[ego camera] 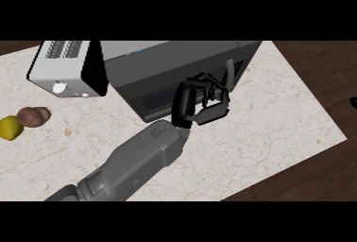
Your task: Pick up the milk, place it into the microwave and close the microwave
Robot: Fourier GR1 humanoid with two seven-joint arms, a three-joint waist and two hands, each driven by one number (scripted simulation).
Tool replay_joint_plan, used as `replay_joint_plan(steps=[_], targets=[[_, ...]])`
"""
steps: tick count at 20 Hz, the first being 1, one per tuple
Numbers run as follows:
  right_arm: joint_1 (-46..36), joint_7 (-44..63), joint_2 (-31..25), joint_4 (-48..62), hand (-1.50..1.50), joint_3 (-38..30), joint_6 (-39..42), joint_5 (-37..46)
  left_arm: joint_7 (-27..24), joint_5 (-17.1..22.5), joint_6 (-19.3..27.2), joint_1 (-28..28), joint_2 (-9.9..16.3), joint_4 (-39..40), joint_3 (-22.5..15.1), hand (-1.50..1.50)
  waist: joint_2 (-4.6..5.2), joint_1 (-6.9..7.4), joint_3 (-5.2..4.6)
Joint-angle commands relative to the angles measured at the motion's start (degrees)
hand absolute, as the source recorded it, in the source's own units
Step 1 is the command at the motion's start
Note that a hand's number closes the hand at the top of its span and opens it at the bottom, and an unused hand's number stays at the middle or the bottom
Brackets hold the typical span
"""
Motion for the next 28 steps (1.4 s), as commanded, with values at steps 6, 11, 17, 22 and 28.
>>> replay_joint_plan(steps=[6, 11, 17, 22, 28], targets=[[-0.5, 1.1, -2.4, -0.1, -1.5, -1.0, 1.3, -2.2, 1.3, 2.3, -1.5, -4.1, 0.0, 5.2, 1.3, 1.5, 0.73, -0.52, -0.13], [-1.4, 0.9, -2.5, -0.2, -1.5, -0.4, 2.5, -4.7, 2.8, 0.7, -0.8, -5.2, 0.0, 8.0, -2.5, 1.5, 0.74, -0.49, 0.2], [-2.2, 1.8, -4.0, -0.8, -1.5, -0.2, 3.4, -7.3, 5.1, 2.0, 2.7, -4.1, 0.0, 10.3, -3.7, 1.5, 0.37, 1.15, -0.01], [-1.0, 1.9, -4.7, -1.3, -1.5, -1.4, 3.7, -8.3, 5.8, 3.7, 4.6, -3.6, 0.0, 11.8, -3.8, 1.5, -0.22, 2.47, -0.01], [1.1, 2.1, -4.9, -2.2, -1.5, -2.9, 2.6, -9.5, 5.9, 6.6, 4.3, -1.1, 0.0, 12.5, -4.1, 1.5, -0.55, 4.96, -0.17]])
